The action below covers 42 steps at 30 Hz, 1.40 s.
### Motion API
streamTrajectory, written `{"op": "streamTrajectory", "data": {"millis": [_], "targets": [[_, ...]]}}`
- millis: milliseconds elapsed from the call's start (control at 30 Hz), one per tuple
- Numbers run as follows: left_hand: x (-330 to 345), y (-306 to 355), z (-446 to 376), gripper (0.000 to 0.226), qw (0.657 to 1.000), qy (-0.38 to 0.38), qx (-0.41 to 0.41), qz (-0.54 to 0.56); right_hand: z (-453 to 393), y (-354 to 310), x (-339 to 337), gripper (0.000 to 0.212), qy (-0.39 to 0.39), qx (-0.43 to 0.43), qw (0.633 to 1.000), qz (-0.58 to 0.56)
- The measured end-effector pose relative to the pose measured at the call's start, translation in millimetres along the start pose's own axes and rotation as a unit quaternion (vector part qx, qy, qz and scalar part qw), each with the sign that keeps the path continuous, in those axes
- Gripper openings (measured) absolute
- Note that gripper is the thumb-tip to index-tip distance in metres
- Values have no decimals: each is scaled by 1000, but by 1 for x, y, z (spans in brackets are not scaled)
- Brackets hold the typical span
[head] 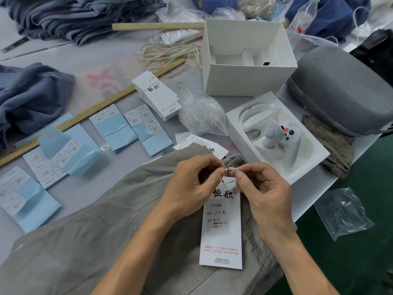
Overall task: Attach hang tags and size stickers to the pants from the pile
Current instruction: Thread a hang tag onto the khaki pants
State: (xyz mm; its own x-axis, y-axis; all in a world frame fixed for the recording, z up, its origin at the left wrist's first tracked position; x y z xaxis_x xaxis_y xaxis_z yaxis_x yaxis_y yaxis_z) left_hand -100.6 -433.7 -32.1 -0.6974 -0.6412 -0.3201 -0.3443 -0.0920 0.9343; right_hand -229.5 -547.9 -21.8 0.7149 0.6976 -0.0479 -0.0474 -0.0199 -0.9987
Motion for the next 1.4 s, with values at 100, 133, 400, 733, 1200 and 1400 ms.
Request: {"op": "streamTrajectory", "data": {"millis": [100, 133, 400, 733, 1200, 1400], "targets": [[0, 0, 0, 7, 1000, -3, 0, -3, 0, 2, -1, 11, 13, 9, 999, -27], [0, 0, 0, 6, 1000, -3, 0, -4, 0, 3, -1, 10, 20, 13, 999, -40], [1, 1, 1, 6, 1000, -2, -2, -12, -4, 4, -1, 20, 7, 2, 999, -35], [0, 2, 0, 7, 1000, -1, -4, -16, -4, 1, -2, 17, 18, -10, 999, -39], [0, 3, 0, 8, 1000, -2, -6, -19, -2, -3, -1, 5, 21, -3, 999, -26], [0, 2, 1, 8, 999, -5, -12, -29, -3, -8, 0, 12, 23, -26, 999, -10]]}}
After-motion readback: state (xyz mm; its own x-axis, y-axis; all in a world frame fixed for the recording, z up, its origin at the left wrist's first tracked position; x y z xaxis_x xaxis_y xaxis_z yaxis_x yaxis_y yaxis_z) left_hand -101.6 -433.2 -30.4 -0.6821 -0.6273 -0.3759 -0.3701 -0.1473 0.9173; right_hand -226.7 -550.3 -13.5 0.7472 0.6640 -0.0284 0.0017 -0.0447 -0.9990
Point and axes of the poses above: each hand's wrist, its own z-axis away from the middle knuckle, its own x-axis out of the palm, y = z × x, the point moved 4 cm from there along -z, towards the middle knuckle, and after that the axes turned 1 degree about -x, right-handed, at the moved point
